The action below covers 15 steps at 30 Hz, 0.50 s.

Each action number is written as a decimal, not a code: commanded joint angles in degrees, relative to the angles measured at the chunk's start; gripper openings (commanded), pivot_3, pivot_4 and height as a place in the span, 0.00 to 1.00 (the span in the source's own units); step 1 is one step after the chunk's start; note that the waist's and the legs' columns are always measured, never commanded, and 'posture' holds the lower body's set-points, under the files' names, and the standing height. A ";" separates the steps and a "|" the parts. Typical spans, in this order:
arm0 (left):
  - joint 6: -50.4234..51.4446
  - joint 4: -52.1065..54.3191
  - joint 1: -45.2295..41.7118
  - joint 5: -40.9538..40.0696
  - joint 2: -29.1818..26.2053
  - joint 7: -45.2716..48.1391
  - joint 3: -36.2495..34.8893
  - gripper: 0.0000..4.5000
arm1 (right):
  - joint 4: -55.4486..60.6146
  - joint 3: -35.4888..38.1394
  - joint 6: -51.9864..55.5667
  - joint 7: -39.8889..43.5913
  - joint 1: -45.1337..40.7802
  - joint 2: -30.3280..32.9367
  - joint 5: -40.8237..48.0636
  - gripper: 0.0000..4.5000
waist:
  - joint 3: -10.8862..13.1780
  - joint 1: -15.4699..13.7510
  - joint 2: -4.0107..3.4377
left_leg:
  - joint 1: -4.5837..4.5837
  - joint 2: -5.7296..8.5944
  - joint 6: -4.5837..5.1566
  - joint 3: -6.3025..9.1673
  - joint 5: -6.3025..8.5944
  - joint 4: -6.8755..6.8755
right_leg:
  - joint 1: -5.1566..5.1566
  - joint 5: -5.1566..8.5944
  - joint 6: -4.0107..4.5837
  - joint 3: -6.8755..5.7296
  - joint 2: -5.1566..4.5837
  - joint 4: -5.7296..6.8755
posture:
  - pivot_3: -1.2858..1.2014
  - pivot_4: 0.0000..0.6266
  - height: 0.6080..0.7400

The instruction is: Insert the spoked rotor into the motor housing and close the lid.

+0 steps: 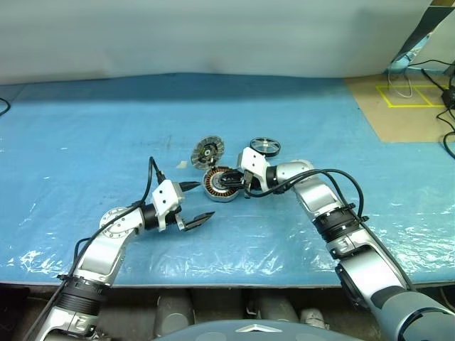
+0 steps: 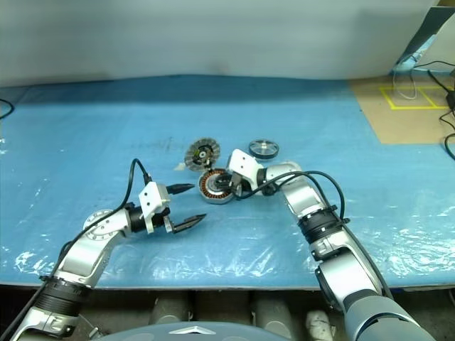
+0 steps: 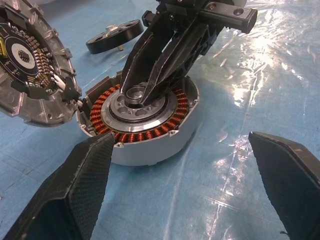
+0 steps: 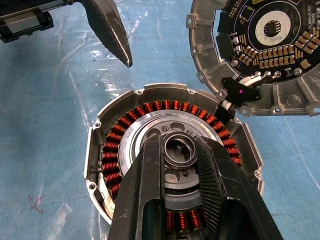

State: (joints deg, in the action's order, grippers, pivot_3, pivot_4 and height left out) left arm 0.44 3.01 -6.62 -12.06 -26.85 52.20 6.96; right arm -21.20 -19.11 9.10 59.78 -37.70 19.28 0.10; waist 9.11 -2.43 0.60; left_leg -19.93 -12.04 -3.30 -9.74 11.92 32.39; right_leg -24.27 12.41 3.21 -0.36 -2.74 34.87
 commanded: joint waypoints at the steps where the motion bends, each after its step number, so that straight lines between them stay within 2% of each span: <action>1: -0.73 1.72 -0.05 -0.55 -0.07 -0.16 -0.21 1.00 | 1.34 -0.54 -0.42 0.98 0.64 0.12 0.18 0.12 | 0.00 0.01 0.00 | 0.00 0.00 0.00 0.00 0.00 0.00 | 0.00 0.00 0.00 0.00 0.00 0.00 | 0.52 0.24 1.00; 4: -1.24 1.02 -0.14 -0.53 -0.04 -0.04 -0.33 1.00 | 0.62 -0.63 -2.35 0.31 0.56 -0.11 -0.46 0.35 | 0.00 0.01 0.00 | 0.00 0.00 0.00 0.00 0.00 0.00 | 0.00 0.00 0.00 0.00 0.00 0.00 | 0.52 0.24 1.00; 7: -1.33 1.02 -0.08 -0.61 -0.06 -0.07 -0.45 1.00 | 1.66 1.12 0.26 -0.21 0.27 -1.33 1.82 0.57 | 0.00 0.04 0.00 | 0.00 0.00 0.00 0.00 0.00 0.00 | 0.00 0.00 0.00 0.00 0.00 0.00 | 0.52 0.24 1.00; 15: -0.32 2.74 0.36 -1.11 -0.24 -0.25 -0.57 1.00 | 4.36 4.03 2.90 -0.68 -0.43 -1.74 5.13 0.57 | 0.00 -0.01 0.00 | -0.02 -0.01 0.00 0.00 0.00 -0.01 | -0.01 0.00 0.00 -0.02 0.00 -0.02 | 0.52 0.24 1.00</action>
State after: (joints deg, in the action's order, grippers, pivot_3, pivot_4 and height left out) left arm 0.31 3.13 -6.18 -12.23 -26.86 52.17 6.93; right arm -19.76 -16.92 11.65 59.19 -37.38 17.68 3.00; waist 9.11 -2.44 0.60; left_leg -19.94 -12.06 -3.30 -9.74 11.92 32.38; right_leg -24.28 12.41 3.21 -0.38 -2.74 34.86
